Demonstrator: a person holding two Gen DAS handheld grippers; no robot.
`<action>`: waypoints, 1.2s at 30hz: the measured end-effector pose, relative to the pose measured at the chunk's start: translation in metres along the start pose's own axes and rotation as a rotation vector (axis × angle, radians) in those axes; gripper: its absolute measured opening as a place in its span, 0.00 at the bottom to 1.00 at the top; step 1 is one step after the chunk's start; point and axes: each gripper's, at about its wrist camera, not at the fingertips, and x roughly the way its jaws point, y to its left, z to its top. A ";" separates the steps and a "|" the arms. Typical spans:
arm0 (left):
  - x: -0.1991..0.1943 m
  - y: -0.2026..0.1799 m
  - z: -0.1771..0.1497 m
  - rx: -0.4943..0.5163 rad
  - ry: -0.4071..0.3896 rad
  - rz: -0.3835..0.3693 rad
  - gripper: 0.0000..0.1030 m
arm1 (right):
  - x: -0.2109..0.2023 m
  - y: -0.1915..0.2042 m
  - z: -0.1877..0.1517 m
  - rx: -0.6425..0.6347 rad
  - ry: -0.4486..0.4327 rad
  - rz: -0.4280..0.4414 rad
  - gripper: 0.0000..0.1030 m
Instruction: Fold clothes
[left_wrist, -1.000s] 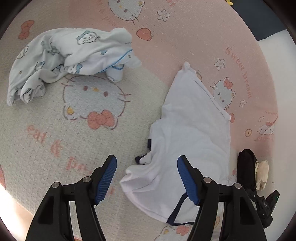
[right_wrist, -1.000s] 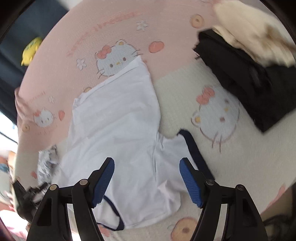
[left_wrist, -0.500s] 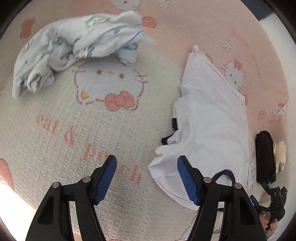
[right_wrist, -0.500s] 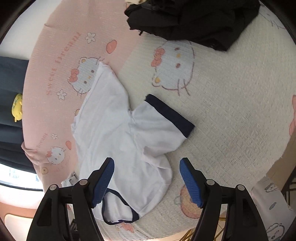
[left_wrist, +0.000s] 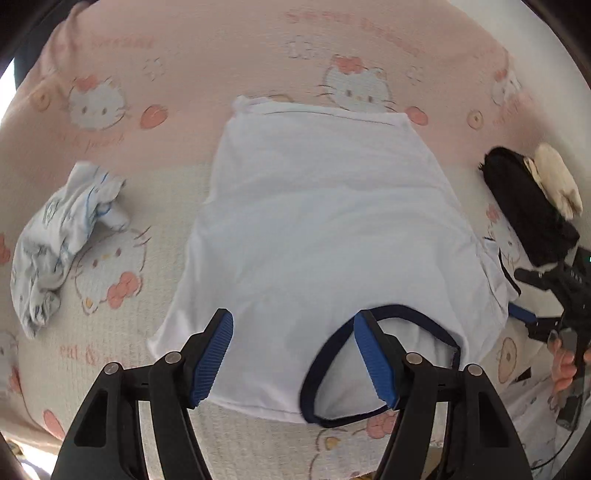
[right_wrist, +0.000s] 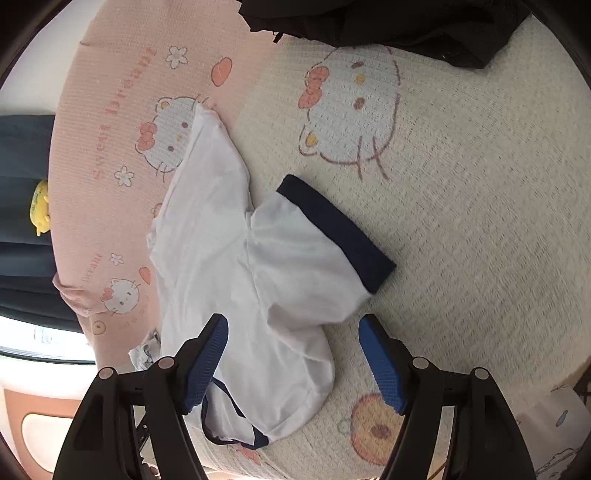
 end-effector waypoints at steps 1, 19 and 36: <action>0.005 -0.018 0.004 0.053 0.004 0.002 0.64 | 0.000 -0.003 0.002 0.016 -0.003 0.017 0.71; 0.085 -0.209 0.016 0.424 0.163 -0.278 0.64 | 0.002 -0.042 0.010 0.176 0.010 0.230 0.68; 0.076 -0.240 0.012 0.436 0.167 -0.283 0.64 | -0.026 -0.039 0.025 0.063 -0.101 0.079 0.01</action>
